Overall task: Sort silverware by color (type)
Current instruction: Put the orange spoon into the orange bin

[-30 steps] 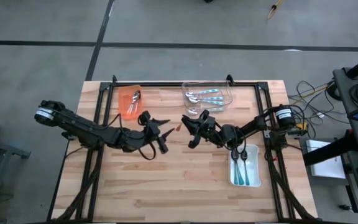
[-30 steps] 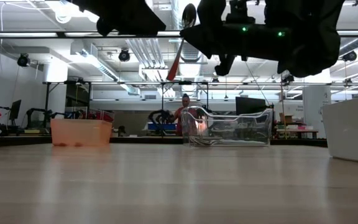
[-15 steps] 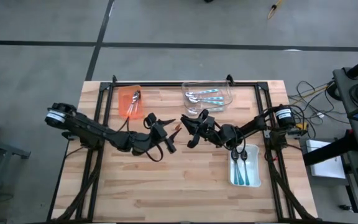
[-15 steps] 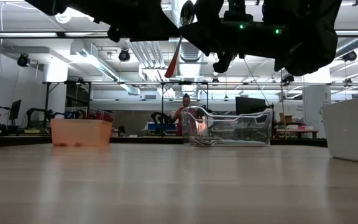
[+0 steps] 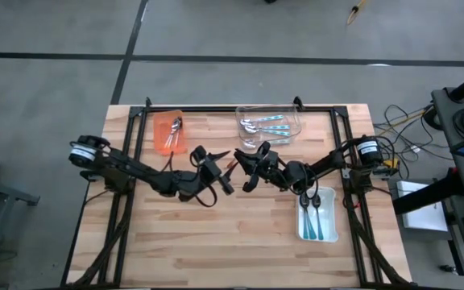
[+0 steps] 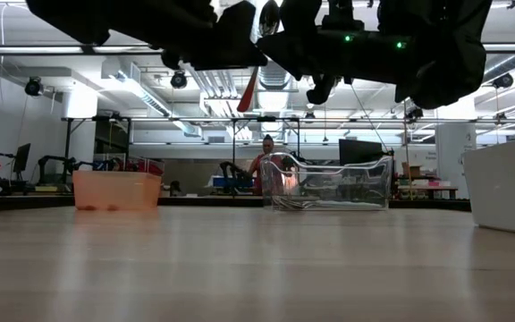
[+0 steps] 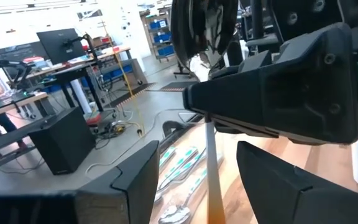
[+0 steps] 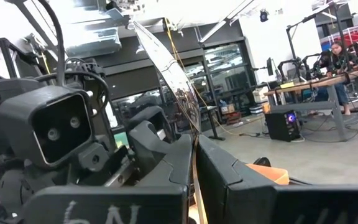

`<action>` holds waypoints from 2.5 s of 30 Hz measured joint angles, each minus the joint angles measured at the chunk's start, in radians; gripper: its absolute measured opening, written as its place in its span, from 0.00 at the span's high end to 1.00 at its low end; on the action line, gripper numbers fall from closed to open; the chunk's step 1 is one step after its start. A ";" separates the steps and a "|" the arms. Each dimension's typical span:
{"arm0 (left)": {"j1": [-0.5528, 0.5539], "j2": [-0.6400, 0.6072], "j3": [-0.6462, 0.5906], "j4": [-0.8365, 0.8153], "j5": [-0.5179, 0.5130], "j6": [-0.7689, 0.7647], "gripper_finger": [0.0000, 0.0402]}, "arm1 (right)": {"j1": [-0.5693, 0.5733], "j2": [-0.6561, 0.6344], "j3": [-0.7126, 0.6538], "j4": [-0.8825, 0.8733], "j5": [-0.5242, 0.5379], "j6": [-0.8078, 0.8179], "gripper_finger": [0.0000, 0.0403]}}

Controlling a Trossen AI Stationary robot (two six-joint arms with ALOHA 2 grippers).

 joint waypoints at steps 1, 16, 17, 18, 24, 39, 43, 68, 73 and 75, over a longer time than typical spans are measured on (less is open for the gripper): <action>0.003 0.004 0.000 0.009 0.006 0.000 0.51 | 0.000 0.000 0.000 0.000 0.000 0.000 0.98; 0.030 0.014 0.000 0.061 0.025 0.020 0.63 | 0.002 0.000 0.000 -0.002 0.002 -0.007 0.98; 0.030 0.014 0.000 0.062 0.025 0.018 0.64 | 0.002 0.000 0.000 -0.003 0.002 -0.007 0.98; 0.030 0.014 0.000 0.062 0.025 0.018 0.64 | 0.002 0.000 -0.001 -0.006 0.002 -0.007 0.98; 0.030 0.014 0.000 0.061 0.025 0.011 0.69 | 0.002 0.000 -0.001 -0.006 0.001 -0.007 0.98; 0.029 0.018 0.000 0.059 0.029 -0.025 0.82 | 0.002 0.000 -0.001 -0.011 0.003 -0.007 0.98; 0.029 0.018 0.000 0.055 0.028 -0.050 0.82 | 0.002 0.000 -0.001 -0.023 0.003 -0.007 0.98; 0.030 0.014 0.000 0.055 0.006 -0.121 1.00 | 0.002 -0.009 -0.001 -0.070 0.025 -0.028 0.77; 0.030 -0.022 0.000 0.020 0.007 -0.120 1.00 | 0.002 -0.057 -0.001 -0.164 0.026 -0.041 0.68; 0.030 -0.049 0.000 -0.037 -0.007 -0.136 1.00 | 0.002 -0.089 -0.002 -0.229 0.029 -0.043 0.65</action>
